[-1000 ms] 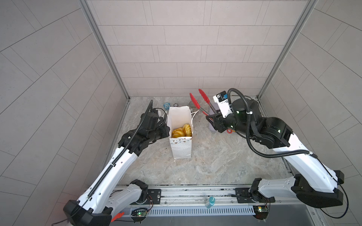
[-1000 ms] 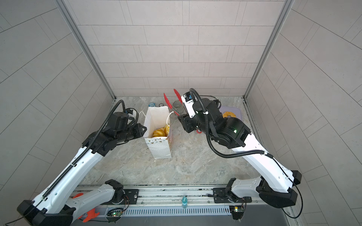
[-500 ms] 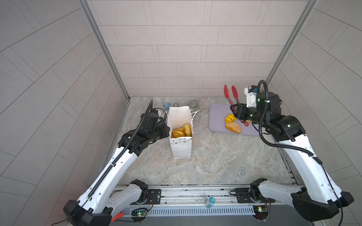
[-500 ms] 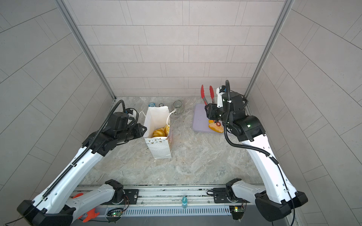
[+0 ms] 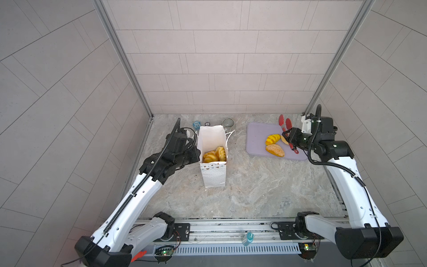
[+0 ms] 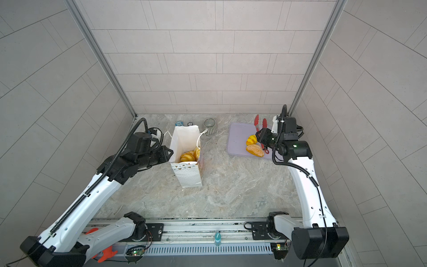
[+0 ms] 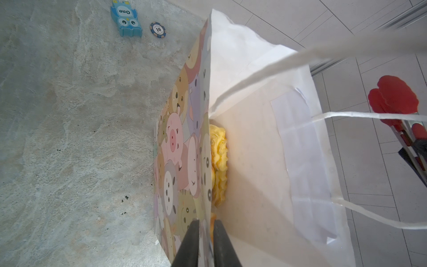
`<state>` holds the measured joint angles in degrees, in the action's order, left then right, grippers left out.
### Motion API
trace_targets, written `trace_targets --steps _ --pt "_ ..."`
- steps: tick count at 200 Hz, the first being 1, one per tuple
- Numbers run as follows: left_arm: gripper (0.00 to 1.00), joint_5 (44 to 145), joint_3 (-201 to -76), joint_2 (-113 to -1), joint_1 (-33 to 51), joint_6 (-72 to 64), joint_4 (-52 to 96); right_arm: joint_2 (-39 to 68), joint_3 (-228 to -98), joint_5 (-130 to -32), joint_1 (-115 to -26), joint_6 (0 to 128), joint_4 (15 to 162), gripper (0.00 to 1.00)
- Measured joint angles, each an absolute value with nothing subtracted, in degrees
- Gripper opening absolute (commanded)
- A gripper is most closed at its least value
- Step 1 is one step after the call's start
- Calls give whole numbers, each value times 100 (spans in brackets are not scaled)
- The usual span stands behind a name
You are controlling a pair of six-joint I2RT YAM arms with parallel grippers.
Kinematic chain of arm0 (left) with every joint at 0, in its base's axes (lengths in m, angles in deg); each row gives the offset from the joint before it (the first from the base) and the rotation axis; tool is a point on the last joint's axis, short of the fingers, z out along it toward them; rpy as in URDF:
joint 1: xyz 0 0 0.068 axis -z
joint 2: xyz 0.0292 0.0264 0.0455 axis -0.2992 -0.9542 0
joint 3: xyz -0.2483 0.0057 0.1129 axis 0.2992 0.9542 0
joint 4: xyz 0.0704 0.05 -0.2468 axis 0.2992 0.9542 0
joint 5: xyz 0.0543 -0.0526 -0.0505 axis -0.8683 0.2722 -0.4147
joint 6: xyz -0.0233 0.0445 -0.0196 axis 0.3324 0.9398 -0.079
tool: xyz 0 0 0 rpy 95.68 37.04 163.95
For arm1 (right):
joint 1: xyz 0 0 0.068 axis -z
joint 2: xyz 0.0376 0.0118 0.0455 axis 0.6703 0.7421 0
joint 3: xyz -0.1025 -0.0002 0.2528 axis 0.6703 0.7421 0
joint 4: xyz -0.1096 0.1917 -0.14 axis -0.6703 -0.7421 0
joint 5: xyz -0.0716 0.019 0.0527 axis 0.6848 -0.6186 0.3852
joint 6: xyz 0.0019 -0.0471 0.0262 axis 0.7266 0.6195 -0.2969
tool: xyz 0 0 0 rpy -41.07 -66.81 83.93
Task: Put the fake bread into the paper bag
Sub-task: 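Carry the empty tongs with the right gripper back to the tray, then lower the tongs and close them on the ring bread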
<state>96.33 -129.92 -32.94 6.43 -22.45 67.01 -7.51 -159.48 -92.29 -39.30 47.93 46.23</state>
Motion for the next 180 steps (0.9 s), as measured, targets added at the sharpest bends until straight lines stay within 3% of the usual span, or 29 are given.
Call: trace_targets --steps 97,180 --pt "18 9718 -12992 -3296 643 -2243 6688 -598 -15285 -9563 -3043 4474 5264 52" --pt "19 9786 -12992 -3296 643 -2243 6666 436 -14769 -9894 -2215 4092 5965 50"
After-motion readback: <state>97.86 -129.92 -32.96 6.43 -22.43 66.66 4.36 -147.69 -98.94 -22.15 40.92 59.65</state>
